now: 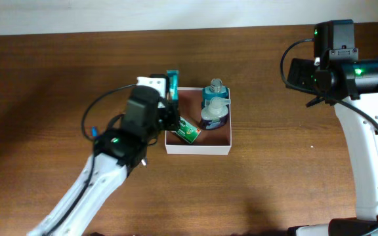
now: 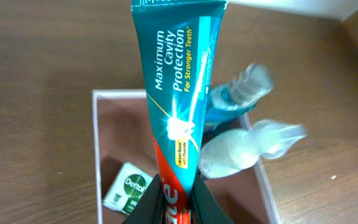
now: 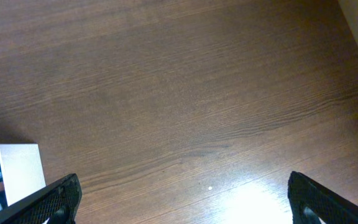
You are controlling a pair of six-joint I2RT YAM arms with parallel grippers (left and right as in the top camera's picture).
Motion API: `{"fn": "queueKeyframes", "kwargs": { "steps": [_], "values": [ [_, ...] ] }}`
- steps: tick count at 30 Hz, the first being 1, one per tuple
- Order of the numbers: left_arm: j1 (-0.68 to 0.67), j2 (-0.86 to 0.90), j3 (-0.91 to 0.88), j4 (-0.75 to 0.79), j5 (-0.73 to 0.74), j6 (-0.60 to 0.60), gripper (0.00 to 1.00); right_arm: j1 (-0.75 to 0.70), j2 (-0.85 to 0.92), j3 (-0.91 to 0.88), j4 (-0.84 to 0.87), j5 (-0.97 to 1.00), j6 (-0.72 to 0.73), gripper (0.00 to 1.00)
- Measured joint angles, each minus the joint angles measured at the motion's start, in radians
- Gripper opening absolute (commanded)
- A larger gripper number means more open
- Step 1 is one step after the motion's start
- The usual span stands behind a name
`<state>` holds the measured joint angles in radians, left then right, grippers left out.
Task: Pack container
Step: 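Lift the toothpaste tube and lower it into the box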
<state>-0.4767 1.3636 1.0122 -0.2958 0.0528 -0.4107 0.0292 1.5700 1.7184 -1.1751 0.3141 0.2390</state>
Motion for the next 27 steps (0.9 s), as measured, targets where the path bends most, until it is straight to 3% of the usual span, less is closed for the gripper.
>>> {"fn": "queueKeyframes", "kwargs": {
  "steps": [10, 23, 27],
  "values": [
    [-0.058, 0.243, 0.0, 0.099, -0.003, 0.0, 0.02, 0.0, 0.0, 0.0, 0.0, 0.0, 0.0, 0.99],
    [-0.058, 0.327, 0.0, 0.102, -0.05, 0.0, 0.02, 0.0, 0.0, 0.0, 0.0, 0.0, 0.0, 0.98],
    [-0.07, 0.334, 0.0, 0.103, -0.059, 0.0, 0.08, 0.0, 0.0, 0.0, 0.0, 0.0, 0.0, 0.98]
  ]
}}
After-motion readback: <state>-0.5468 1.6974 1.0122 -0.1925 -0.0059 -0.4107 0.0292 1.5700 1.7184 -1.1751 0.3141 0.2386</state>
